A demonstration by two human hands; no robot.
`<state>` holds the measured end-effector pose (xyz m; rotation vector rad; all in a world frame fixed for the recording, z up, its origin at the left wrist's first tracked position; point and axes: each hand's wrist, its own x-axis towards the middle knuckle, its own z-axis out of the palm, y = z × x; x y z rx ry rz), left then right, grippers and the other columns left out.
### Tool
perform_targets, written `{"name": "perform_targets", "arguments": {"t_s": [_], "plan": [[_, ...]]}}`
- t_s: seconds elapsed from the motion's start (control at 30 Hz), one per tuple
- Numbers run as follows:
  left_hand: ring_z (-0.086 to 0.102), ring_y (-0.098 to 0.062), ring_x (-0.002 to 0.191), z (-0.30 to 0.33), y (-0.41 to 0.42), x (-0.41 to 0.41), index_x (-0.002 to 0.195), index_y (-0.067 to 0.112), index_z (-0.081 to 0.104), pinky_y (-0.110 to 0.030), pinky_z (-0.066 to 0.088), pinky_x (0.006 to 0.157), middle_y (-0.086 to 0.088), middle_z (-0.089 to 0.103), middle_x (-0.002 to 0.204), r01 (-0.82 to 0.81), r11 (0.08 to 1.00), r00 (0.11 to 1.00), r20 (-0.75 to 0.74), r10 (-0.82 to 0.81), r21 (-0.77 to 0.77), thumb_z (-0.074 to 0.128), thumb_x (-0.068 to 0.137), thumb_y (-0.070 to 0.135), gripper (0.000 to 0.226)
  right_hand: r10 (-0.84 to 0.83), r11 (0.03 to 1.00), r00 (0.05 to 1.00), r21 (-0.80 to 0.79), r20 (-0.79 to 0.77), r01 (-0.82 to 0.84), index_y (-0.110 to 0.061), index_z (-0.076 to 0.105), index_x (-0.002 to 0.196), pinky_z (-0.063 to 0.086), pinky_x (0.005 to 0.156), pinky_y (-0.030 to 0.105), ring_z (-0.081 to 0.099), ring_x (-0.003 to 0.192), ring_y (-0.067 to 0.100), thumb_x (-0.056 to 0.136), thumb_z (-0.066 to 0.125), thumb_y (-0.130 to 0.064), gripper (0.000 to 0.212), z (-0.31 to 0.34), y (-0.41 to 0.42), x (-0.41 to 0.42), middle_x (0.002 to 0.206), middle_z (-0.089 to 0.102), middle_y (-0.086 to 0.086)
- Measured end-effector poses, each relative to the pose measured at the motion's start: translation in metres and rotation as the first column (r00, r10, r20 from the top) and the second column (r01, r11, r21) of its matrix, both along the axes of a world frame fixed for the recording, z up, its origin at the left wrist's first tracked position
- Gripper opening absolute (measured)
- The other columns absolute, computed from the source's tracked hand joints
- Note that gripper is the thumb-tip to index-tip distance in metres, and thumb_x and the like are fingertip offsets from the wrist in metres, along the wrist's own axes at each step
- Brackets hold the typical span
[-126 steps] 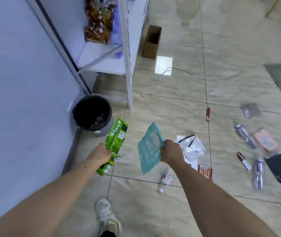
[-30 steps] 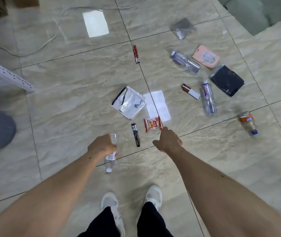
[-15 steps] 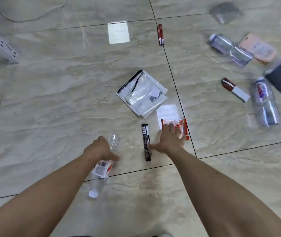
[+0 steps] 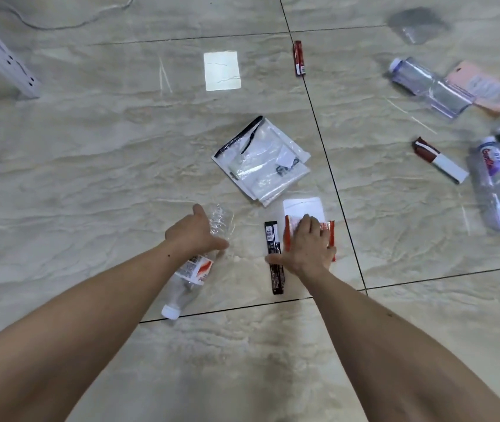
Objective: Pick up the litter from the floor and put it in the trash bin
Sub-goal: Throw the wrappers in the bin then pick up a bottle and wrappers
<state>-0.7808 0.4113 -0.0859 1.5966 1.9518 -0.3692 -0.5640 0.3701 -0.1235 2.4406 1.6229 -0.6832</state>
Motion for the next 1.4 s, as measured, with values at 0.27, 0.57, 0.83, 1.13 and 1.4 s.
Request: {"name": "perform_targets", "arguments": {"t_s": [0.27, 0.57, 0.83, 1.13, 1.4], "plan": [[0.063, -0.026, 0.093, 0.008, -0.001, -0.001, 0.136, 0.010, 0.027, -0.032, 0.042, 0.066, -0.006, 0.063, 0.108, 0.017, 0.999, 1.000, 0.002, -0.017, 0.043, 0.076, 0.066, 0.058, 0.098, -0.046, 0.987, 0.971, 0.141, -0.234, 0.081, -0.010, 0.062, 0.091, 0.040, 0.063, 0.029, 0.057, 0.081, 0.030, 0.085, 0.063, -0.017, 0.009, -0.001, -0.021, 0.011, 0.097, 0.058, 0.008], [0.060, -0.024, 0.087, 0.064, -0.014, -0.037, 0.142, 0.008, 0.019, -0.032, 0.047, 0.069, -0.004, 0.059, 0.104, -0.084, 0.996, 0.995, 0.056, 0.086, -0.033, 0.075, 0.067, 0.060, 0.107, -0.209, 0.976, 0.900, -0.030, -0.382, 0.214, -0.017, 0.053, 0.056, 0.033, 0.044, 0.024, 0.053, 0.062, 0.024, 0.068, 0.076, -0.017, 0.027, 0.070, -0.013, 0.007, 0.055, 0.052, 0.001], [0.056, -0.020, 0.078, 0.236, -0.044, -0.082, 0.142, 0.007, 0.019, -0.030, 0.043, 0.064, -0.002, 0.057, 0.096, -0.233, 0.966, 0.964, 0.100, 0.244, -0.115, 0.073, 0.067, 0.062, 0.107, -0.157, 0.986, 0.886, -0.123, -0.436, 0.114, -0.019, 0.050, 0.053, 0.034, 0.042, 0.021, 0.050, 0.053, 0.012, 0.058, 0.085, -0.027, 0.037, 0.259, -0.002, -0.048, 0.052, 0.049, -0.008], [0.060, -0.029, 0.104, 0.452, -0.067, -0.163, 0.144, 0.006, 0.017, -0.034, 0.051, 0.079, -0.012, 0.057, 0.124, -0.501, 0.852, 0.834, 0.177, 0.523, -0.155, 0.079, 0.068, 0.052, 0.109, 0.050, 0.979, 0.875, -0.151, -0.482, -0.140, -0.018, 0.050, 0.053, 0.032, 0.046, 0.025, 0.047, 0.050, 0.011, 0.059, 0.083, -0.028, 0.035, 0.477, 0.025, -0.138, 0.053, 0.051, -0.006], [0.052, -0.032, 0.115, 0.564, -0.093, -0.257, 0.141, 0.010, 0.023, -0.032, 0.047, 0.078, -0.014, 0.036, 0.134, -0.692, 0.710, 0.695, 0.143, 0.705, -0.135, 0.080, 0.070, 0.039, 0.095, 0.284, 0.921, 0.821, -0.098, -0.495, -0.377, -0.023, 0.051, 0.054, 0.042, 0.056, 0.030, 0.062, 0.068, 0.023, 0.072, 0.073, -0.024, 0.029, 0.590, 0.044, -0.264, 0.064, 0.066, 0.001]]}}
